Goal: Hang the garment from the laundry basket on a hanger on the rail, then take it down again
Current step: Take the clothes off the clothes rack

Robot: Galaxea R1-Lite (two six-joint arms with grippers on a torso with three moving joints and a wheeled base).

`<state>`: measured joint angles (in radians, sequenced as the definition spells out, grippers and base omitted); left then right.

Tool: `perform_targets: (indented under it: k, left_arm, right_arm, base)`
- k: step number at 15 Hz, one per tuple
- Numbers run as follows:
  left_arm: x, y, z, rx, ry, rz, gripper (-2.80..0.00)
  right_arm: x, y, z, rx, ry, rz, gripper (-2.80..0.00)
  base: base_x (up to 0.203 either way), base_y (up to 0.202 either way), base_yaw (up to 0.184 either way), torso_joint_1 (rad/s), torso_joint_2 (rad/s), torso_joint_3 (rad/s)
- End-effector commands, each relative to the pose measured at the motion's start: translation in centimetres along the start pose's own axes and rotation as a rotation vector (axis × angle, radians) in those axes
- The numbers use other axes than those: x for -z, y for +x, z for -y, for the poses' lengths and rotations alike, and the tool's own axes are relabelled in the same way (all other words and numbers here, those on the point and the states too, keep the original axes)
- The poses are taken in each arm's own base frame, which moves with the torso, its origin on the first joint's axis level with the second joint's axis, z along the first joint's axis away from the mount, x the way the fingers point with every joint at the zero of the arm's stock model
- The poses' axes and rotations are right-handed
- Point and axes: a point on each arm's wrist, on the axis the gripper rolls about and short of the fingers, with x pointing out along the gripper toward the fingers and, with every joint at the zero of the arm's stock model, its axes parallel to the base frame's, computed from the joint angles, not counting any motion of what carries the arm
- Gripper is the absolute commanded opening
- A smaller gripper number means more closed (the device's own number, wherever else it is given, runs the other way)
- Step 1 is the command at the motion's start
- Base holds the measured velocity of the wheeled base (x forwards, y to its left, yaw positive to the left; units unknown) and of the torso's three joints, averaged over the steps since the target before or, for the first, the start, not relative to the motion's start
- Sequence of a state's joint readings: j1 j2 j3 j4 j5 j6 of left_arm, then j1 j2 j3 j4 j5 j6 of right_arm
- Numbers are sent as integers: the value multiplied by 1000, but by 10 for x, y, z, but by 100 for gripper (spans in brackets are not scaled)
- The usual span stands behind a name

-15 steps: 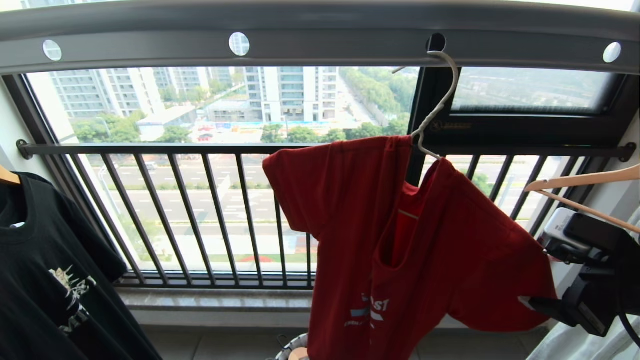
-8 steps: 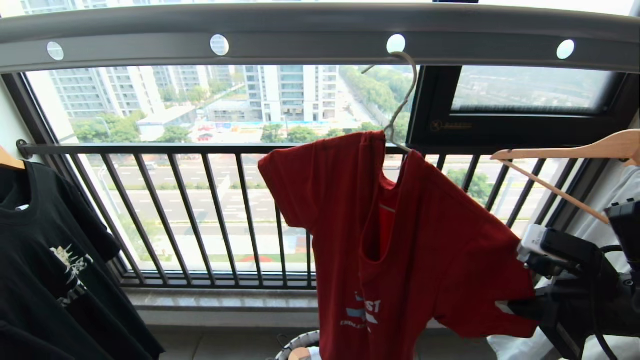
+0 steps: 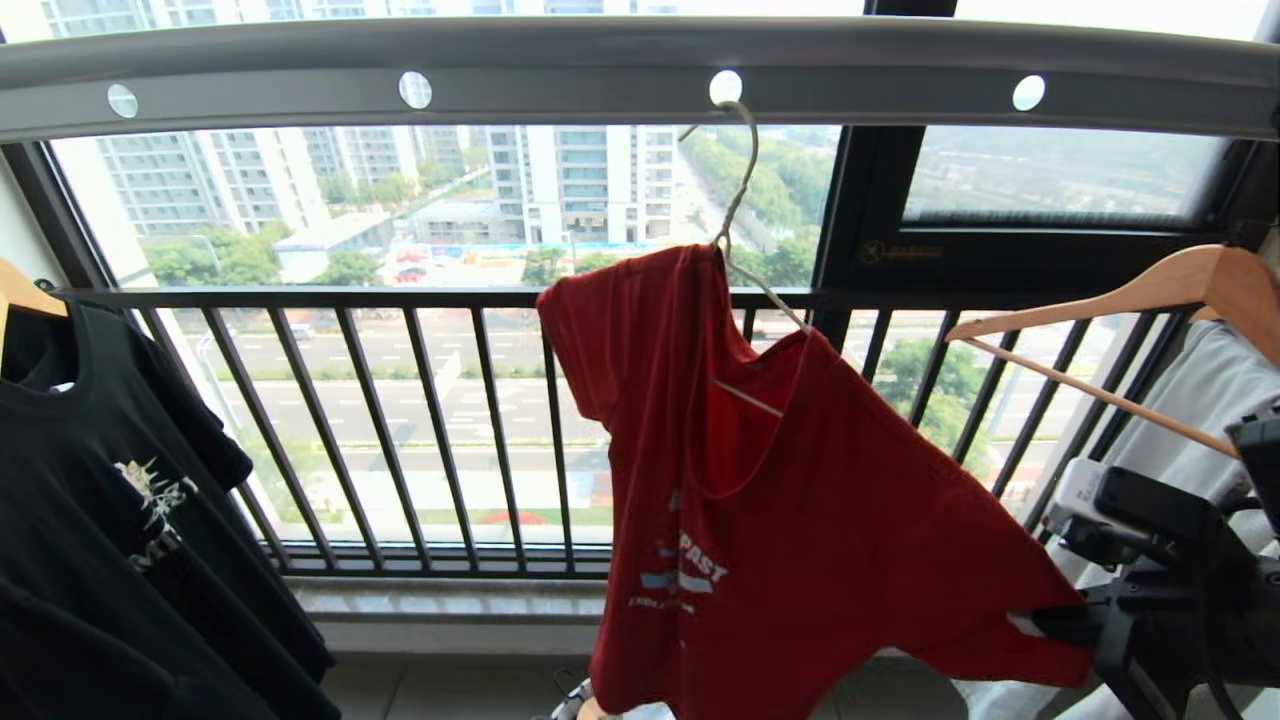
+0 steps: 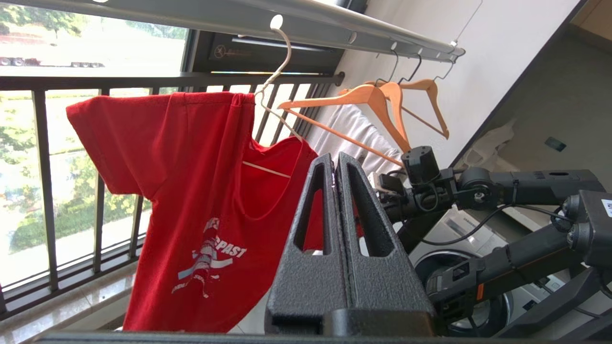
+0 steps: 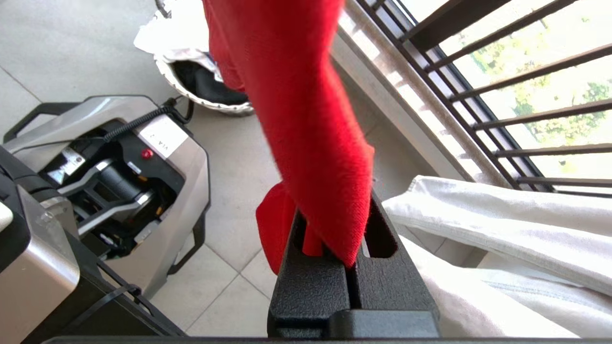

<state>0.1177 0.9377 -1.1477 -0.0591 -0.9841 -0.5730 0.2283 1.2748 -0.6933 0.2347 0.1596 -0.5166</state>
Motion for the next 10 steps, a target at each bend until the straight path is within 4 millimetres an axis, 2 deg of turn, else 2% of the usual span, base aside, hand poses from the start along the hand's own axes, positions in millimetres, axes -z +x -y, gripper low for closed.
perform_targets:
  k: [1, 4, 7, 8, 10]
  left_arm:
    - [0, 0, 0, 4, -4, -3, -280]
    - [0, 0, 0, 4, -4, -3, -280]
    - [0, 0, 0, 4, -4, -3, -280]
    - [0, 0, -1, 3, -6, -4, -280]
    - [0, 0, -1, 3, -4, -4, -280]
  right_arm:
    - [8, 10, -2, -12, 7, -62, -280]
    - [15, 18, -5, -34, 17, -101, -280]
    - [7, 11, -1, 7, 23, -29, -280]
    - [5, 7, -1, 19, 27, -2, 0]
    - [3, -3, -2, 45, 19, 49, 0]
  base:
    - [0, 0, 0, 0, 0, 0]
    - [0, 0, 0, 0, 0, 0]
    - [0, 0, 0, 0, 0, 0]
    - [0, 0, 0, 0, 0, 0]
    - [0, 0, 0, 0, 0, 0]
